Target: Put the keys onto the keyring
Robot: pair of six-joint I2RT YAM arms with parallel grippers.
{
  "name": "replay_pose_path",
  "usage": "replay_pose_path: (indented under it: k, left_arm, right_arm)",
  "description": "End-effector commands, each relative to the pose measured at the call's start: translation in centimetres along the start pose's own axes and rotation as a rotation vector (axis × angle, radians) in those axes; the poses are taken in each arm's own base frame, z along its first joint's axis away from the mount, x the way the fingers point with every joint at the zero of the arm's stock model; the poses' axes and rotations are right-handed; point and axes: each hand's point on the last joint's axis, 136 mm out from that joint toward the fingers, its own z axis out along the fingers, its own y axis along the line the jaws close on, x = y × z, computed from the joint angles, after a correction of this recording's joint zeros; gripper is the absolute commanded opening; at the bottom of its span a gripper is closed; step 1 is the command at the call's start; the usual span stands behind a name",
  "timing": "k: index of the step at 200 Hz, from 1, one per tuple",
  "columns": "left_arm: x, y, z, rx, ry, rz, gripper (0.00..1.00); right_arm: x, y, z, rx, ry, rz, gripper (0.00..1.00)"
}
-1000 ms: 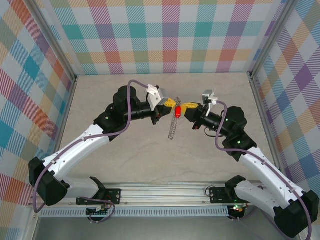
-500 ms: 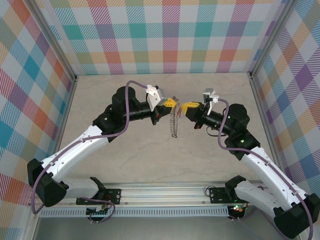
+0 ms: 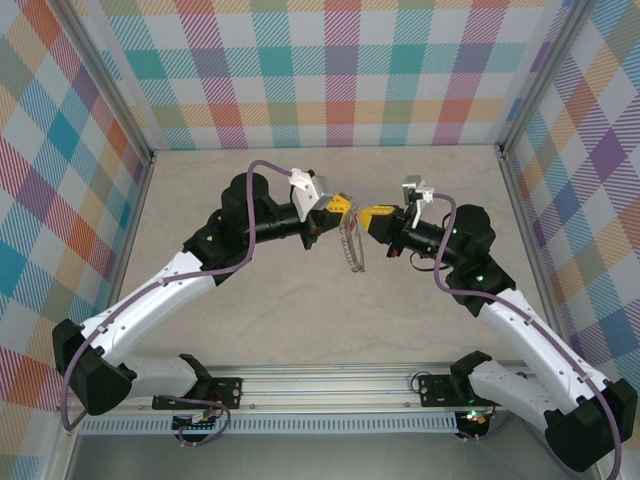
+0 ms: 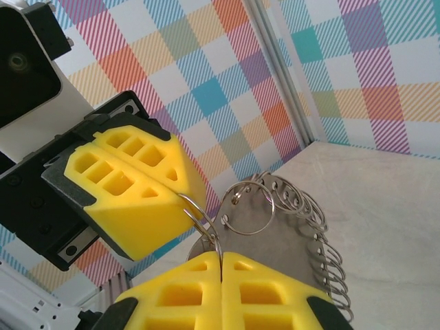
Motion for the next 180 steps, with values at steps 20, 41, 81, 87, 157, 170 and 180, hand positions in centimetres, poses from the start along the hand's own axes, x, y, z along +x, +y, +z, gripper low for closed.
replay_pose_path:
  k: [20, 41, 81, 87, 157, 170, 180]
  left_arm:
    - [-4.5, 0.0, -1.5, -0.032, -0.151, 0.055, 0.00]
    - [-4.2, 0.1, -1.4, -0.038, -0.145, 0.055, 0.00]
    - [-3.5, 0.3, -1.0, -0.041, -0.133, 0.043, 0.00]
    - [-3.5, 0.3, -1.0, -0.042, -0.132, 0.041, 0.00]
    - [-2.8, 0.5, -0.9, -0.016, -0.131, -0.015, 0.00]
    - [-2.8, 0.5, -0.9, -0.011, -0.130, -0.021, 0.00]
    - [-2.6, 0.6, -0.9, -0.010, -0.127, -0.026, 0.00]
  right_arm:
    - [1.9, -0.4, 0.1, -0.021, 0.054, 0.065, 0.00]
    - [1.6, -0.9, -0.6, 0.039, 0.042, 0.060, 0.33]
    - [-0.7, -1.0, -2.2, 0.104, -0.028, 0.057, 0.48]
    - [-1.0, -0.8, -2.2, 0.104, -0.036, 0.055, 0.50]
    - [-3.6, 0.9, -1.3, -0.008, -0.107, 0.013, 0.55]
    - [-3.8, 0.8, -0.9, -0.016, -0.112, 0.011, 0.55]
    - [-3.9, 0.7, -0.7, -0.019, -0.115, 0.009, 0.55]
